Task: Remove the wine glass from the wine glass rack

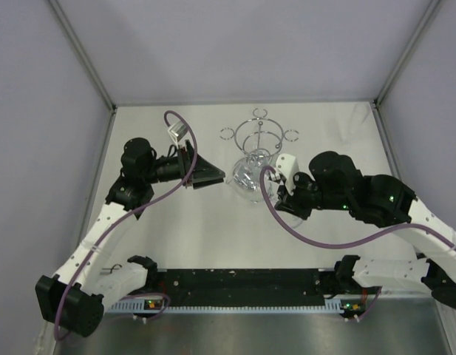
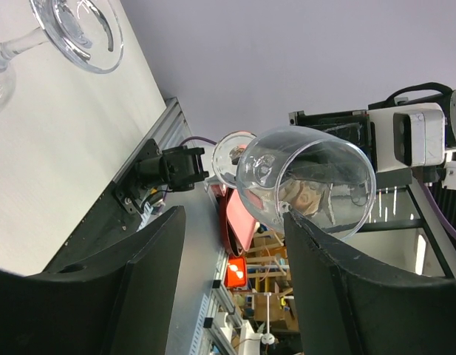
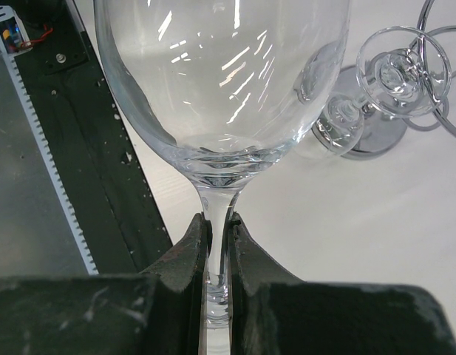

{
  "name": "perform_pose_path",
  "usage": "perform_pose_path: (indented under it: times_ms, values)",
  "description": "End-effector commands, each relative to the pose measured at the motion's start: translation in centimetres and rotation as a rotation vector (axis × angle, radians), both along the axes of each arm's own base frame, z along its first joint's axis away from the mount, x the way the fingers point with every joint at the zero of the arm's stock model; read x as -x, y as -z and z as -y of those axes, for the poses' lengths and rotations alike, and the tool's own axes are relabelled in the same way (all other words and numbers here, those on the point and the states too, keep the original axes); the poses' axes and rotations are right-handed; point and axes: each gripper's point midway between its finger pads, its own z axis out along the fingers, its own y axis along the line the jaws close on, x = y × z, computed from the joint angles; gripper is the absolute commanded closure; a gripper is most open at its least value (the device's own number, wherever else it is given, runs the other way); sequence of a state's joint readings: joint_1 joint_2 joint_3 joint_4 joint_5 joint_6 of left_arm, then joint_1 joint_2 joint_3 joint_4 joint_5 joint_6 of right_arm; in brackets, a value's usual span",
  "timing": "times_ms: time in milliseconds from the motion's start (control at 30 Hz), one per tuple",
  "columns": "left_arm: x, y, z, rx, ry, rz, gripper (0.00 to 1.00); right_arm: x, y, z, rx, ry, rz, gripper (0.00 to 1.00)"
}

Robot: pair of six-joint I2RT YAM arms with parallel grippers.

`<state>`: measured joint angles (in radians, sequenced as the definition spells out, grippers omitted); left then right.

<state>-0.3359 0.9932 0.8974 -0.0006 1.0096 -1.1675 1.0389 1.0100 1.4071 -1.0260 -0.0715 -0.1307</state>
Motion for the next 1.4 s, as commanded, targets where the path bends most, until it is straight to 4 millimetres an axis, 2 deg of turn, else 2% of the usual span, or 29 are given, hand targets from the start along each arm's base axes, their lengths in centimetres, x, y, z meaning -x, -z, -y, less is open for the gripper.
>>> perform_pose_path:
  times_ms: [0, 367, 467, 700, 933, 1200, 1300, 1367]
  values:
    - [0.3, -2.2, -0.1, 0.018, 0.005, 0.102, 0.39, -0.1, -1.7, -1.0, -0.064, -0.024, 0.044, 1.00]
    - [0.1, -1.6, 0.0, 0.013, 0.007, 0.083, 0.39, -1.0, -1.5, -3.3, -0.037, -0.064, 0.036, 1.00]
    - [0.3, -1.6, 0.0, 0.011, 0.018, 0.092, 0.41, -1.4, -1.9, -3.9, -0.038, -0.067, 0.043, 1.00]
    - [0.3, -0.9, 0.0, -0.003, 0.029, 0.102, 0.60, -1.6, -2.7, -4.4, -0.052, -0.075, 0.054, 1.00]
    - [0.5, -0.5, 0.1, -0.007, 0.045, 0.100, 0.72, -1.9, -2.2, -4.8, -0.032, -0.075, 0.048, 1.00]
    - [0.4, 0.3, 0.0, -0.030, 0.042, 0.104, 0.98, -2.2, -2.3, -4.6, -0.027, -0.060, 0.060, 1.00]
    - [0.2, 0.5, 0.0, -0.037, 0.036, 0.117, 1.00, -2.3, -2.4, -4.4, -0.028, -0.050, 0.066, 1.00]
    - [0.2, 0.5, 0.0, -0.040, 0.035, 0.135, 1.00, -2.4, -2.6, -4.4, -0.033, -0.043, 0.067, 0.92]
